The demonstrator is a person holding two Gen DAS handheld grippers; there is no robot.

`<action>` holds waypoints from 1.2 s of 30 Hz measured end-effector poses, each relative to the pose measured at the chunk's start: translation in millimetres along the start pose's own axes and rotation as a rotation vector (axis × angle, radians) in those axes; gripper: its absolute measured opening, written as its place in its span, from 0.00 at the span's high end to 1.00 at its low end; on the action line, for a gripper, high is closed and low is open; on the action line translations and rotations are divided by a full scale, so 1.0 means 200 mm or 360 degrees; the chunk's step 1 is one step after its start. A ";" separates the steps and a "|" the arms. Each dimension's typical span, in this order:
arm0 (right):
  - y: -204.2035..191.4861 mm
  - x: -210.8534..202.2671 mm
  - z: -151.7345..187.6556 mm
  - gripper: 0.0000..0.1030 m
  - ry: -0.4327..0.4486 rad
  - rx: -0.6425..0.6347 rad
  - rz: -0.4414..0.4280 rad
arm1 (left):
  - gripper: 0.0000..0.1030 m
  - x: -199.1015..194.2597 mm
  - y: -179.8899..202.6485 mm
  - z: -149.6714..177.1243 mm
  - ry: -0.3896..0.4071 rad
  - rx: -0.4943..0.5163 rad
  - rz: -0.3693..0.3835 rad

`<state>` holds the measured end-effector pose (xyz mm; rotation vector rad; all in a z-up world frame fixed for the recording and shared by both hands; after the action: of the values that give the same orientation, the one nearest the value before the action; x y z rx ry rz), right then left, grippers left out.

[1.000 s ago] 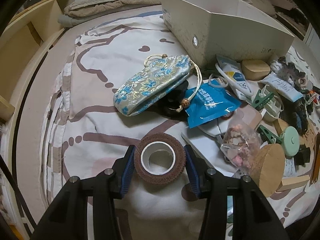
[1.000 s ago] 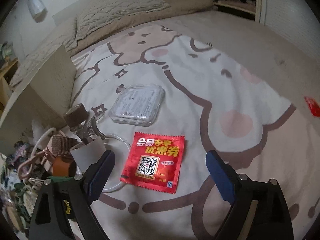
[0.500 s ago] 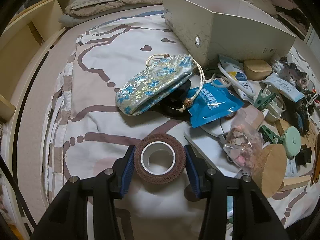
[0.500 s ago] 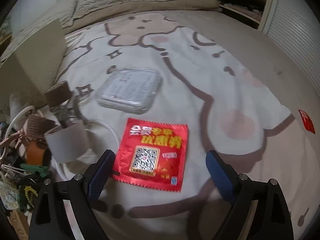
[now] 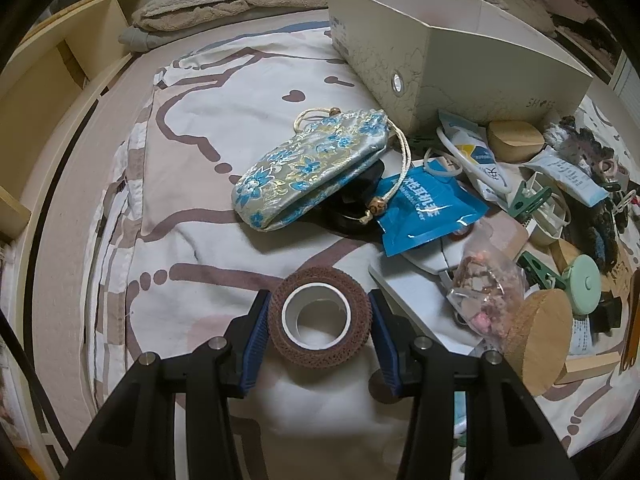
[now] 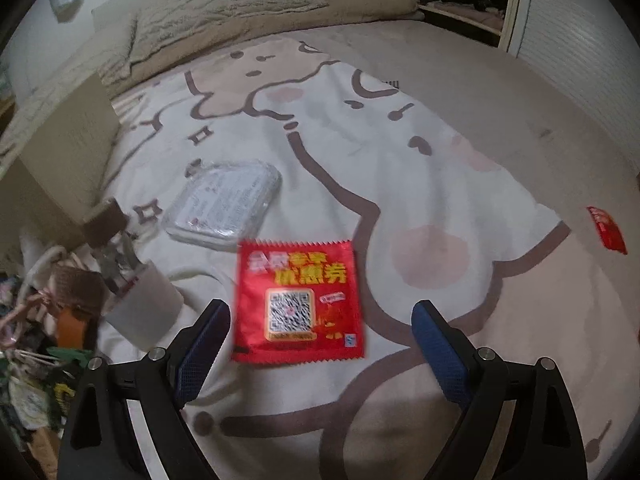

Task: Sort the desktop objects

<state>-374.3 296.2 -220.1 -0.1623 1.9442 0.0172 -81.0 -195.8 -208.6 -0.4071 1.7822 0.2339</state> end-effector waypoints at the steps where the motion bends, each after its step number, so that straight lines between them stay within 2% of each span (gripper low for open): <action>1: 0.00 -0.01 -0.01 0.11 0.0005 0.0003 -0.0002 | 0.54 0.00 0.00 0.00 -0.0002 -0.0002 0.0001; 9: -0.02 0.07 -0.09 0.11 -0.0046 0.0024 0.0047 | 0.54 0.00 0.00 0.00 -0.0006 -0.0007 0.0000; 14: 0.00 0.11 -0.11 0.11 -0.0081 0.0006 0.0188 | 0.54 0.00 0.00 0.00 0.0000 -0.0021 0.0014; 19: 0.06 0.10 -0.10 0.11 -0.0079 0.0019 0.0222 | 0.54 0.00 -0.02 -0.01 0.0003 -0.0046 0.0028; 24: 0.09 0.07 -0.07 0.11 -0.0082 0.0008 0.0194 | 0.54 -0.03 -0.04 -0.01 0.0032 -0.0085 0.0040; 36: 0.03 0.05 0.01 0.11 -0.0098 -0.0173 0.0134 | 0.54 -0.12 -0.09 -0.04 0.0099 -0.0191 0.0073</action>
<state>-376.9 302.1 -230.4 -0.1500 1.8883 0.1823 -76.8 -212.5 -182.9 -0.4633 1.8455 0.3651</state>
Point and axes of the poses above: each gripper's, at about its wrist camera, not at the fingertips, and x roughly the way its jaws point, y to its right, z to its underside, the point moved 3 cm from there along x, roughly the way its jaws point, and after that the axes turned 11 degrees about -y, right-handed, at the moved point
